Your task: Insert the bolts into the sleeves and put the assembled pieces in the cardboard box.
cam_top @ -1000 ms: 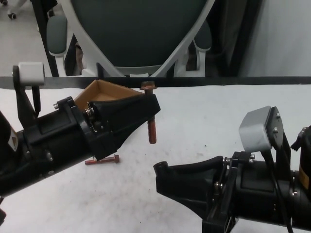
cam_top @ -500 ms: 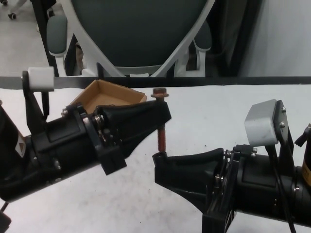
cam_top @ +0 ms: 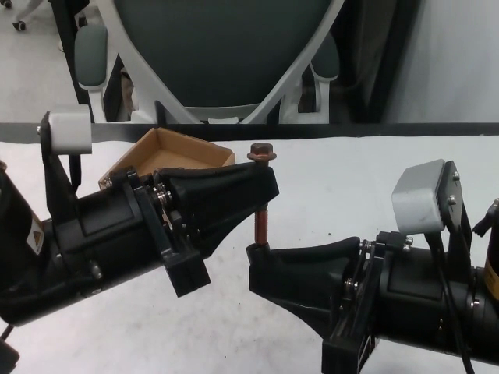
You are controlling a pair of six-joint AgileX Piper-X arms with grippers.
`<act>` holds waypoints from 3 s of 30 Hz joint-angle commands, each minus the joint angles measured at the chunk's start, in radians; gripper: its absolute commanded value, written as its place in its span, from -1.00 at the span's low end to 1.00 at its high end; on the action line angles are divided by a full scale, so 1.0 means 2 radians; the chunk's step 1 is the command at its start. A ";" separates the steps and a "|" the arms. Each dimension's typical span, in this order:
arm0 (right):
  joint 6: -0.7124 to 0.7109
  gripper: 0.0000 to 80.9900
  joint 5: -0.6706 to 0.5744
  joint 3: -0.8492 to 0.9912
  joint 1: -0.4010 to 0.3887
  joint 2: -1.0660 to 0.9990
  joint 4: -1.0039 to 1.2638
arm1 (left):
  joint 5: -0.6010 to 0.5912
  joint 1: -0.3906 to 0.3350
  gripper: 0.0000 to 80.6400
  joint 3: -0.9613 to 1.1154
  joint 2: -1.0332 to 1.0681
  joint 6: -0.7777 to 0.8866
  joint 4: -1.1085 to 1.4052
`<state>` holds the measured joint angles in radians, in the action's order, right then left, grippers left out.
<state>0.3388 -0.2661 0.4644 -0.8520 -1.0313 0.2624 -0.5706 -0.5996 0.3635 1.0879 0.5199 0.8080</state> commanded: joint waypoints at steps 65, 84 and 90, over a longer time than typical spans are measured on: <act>-0.031 -0.99 0.071 0.023 -0.002 0.003 0.104 | 0.001 -0.002 -0.98 0.000 0.000 -0.009 0.009; -0.031 -0.99 0.078 0.023 -0.002 0.012 0.126 | -0.034 -0.002 -0.53 0.000 0.000 -0.027 0.021; -0.031 -0.99 0.078 0.023 -0.002 0.012 0.126 | -0.013 0.003 0.36 0.000 0.000 -0.059 0.016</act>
<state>0.2771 -0.1252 0.4889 -0.8603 -1.0291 0.4492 -0.5929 -0.5996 0.3661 1.0879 0.4408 0.8648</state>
